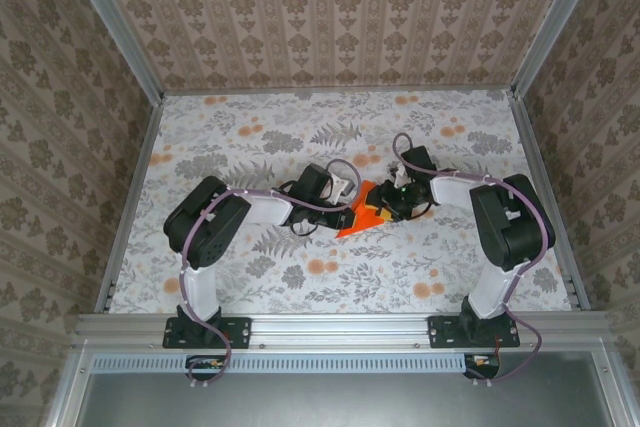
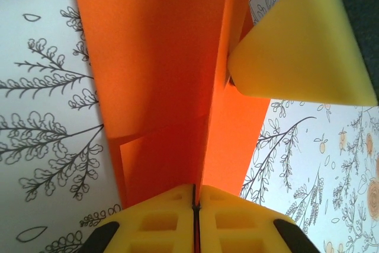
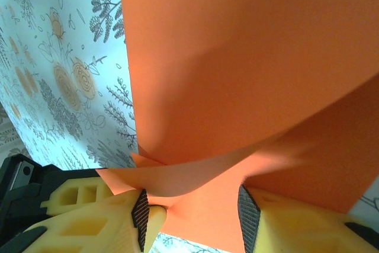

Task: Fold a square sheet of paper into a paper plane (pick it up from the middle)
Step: Fourth fold the wing at the center of the table.

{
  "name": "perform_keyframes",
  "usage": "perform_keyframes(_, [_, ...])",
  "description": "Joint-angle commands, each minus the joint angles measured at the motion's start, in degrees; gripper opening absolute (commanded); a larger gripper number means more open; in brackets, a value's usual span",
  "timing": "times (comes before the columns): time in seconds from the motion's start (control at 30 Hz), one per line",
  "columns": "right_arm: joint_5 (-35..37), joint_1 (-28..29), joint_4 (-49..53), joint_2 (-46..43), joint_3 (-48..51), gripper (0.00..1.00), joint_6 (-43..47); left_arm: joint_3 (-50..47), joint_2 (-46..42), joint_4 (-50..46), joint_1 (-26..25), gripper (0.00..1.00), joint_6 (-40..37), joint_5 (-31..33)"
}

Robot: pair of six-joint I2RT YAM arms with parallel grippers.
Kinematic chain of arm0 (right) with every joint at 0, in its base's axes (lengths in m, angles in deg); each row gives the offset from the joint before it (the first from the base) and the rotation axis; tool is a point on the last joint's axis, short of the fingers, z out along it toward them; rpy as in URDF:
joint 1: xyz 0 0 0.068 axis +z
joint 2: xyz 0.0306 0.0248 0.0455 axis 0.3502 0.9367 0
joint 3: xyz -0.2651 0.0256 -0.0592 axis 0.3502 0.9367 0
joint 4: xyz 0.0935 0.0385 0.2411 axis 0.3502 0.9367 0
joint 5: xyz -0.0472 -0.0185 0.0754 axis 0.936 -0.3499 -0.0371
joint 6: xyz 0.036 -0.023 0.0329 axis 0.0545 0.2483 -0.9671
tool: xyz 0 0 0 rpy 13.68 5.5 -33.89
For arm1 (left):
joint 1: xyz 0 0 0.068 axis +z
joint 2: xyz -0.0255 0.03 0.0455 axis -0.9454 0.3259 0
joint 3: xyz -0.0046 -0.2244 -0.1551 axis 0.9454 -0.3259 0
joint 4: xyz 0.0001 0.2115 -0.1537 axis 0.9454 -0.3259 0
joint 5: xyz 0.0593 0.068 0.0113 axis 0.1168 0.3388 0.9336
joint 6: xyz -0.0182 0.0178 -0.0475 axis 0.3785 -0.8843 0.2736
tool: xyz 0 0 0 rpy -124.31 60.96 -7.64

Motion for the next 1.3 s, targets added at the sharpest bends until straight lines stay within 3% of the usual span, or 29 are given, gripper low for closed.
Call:
perform_keyframes(0.0, [1.6, 0.6, 0.5, 1.5, -1.4, 0.47, 0.4, 0.0, 0.7, 0.5, 0.5, 0.09, 1.3, -1.4])
perform_keyframes(0.6, [12.2, 2.1, 13.1, 5.5, -3.8, 0.56, 3.1, -2.1, -6.5, 0.5, 3.2, 0.35, 4.9, -0.6])
perform_keyframes(0.97, [16.9, 2.7, 18.7, 8.2, -6.2, 0.59, 2.8, -3.3, -6.4, 8.3, 2.6, 0.24, 7.8, -4.5])
perform_keyframes(1.27, [19.0, 2.7, 21.8, 10.5, -7.2, 0.6, 1.4, -2.7, -4.8, 8.3, 1.7, 0.2, 7.7, -4.7])
